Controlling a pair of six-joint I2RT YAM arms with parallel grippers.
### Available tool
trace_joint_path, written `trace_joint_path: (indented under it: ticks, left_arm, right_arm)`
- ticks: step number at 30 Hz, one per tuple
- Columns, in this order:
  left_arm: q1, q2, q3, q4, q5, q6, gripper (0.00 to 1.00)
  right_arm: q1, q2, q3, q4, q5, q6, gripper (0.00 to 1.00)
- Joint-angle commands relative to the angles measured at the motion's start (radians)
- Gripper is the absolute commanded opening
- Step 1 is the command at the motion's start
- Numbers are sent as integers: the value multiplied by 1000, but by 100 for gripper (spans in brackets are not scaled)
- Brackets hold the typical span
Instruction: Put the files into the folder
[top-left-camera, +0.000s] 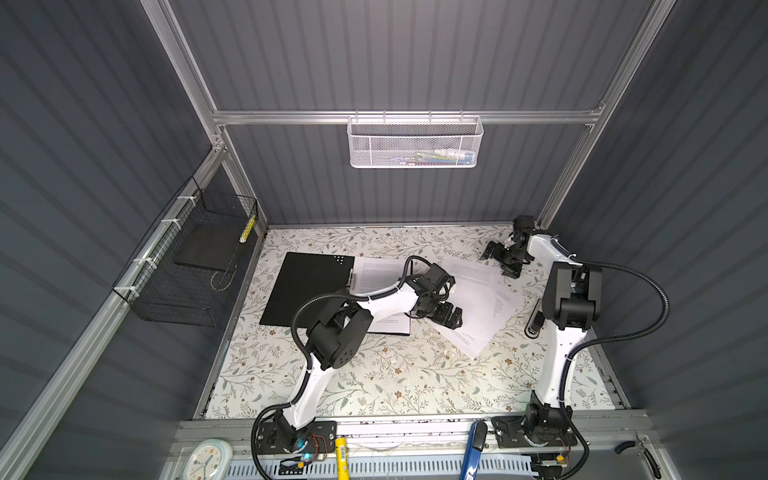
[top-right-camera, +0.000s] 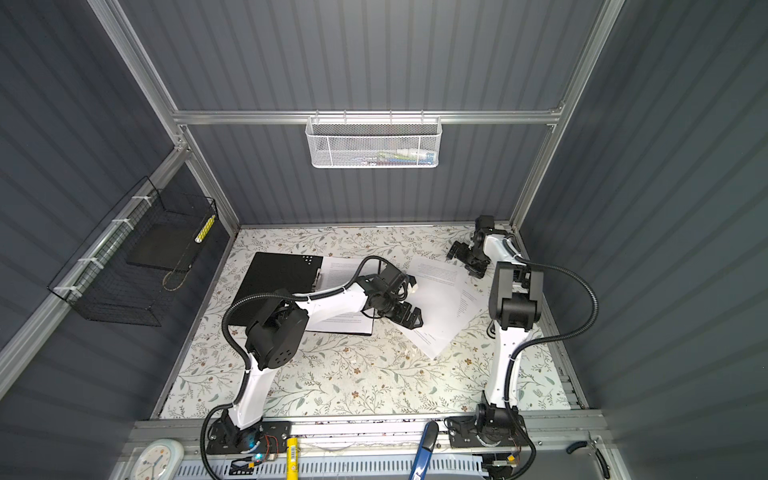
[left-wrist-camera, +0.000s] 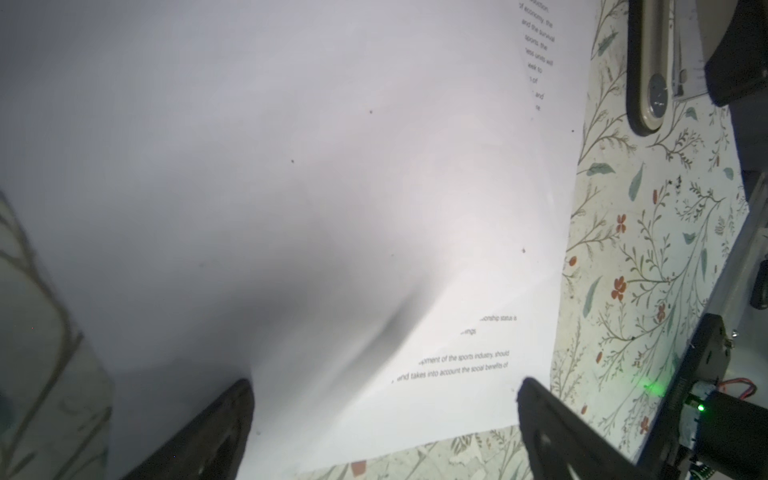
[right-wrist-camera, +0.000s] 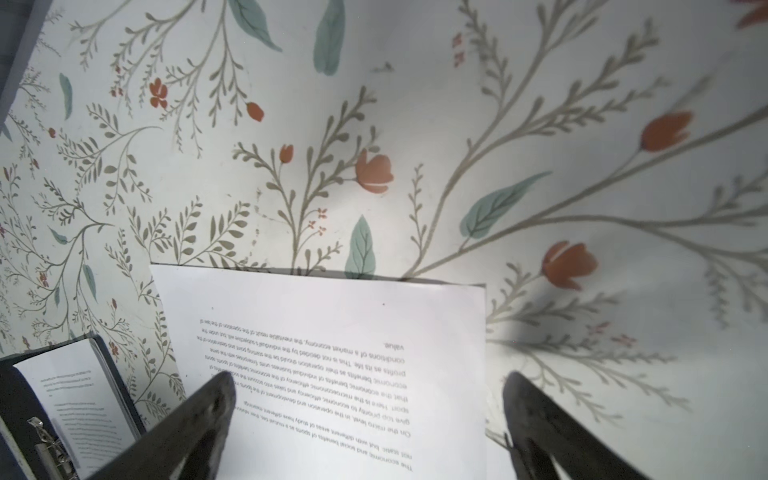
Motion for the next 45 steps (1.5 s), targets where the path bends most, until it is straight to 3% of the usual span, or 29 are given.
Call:
trace_joint_path:
  ticks: [1, 16, 29, 45]
  left_arm:
    - [9, 42, -48, -162, -42, 38, 100]
    - [24, 23, -72, -196, -57, 76, 100]
    - [27, 12, -53, -194, -29, 86, 100]
    - [27, 11, -42, -199, -17, 91, 100]
  right_arm:
    - [16, 43, 52, -63, 44, -32, 99]
    - [33, 144, 216, -218, 141, -41, 99]
    - [65, 210, 328, -342, 128, -87, 99]
    - [64, 211, 322, -351, 113, -87, 99]
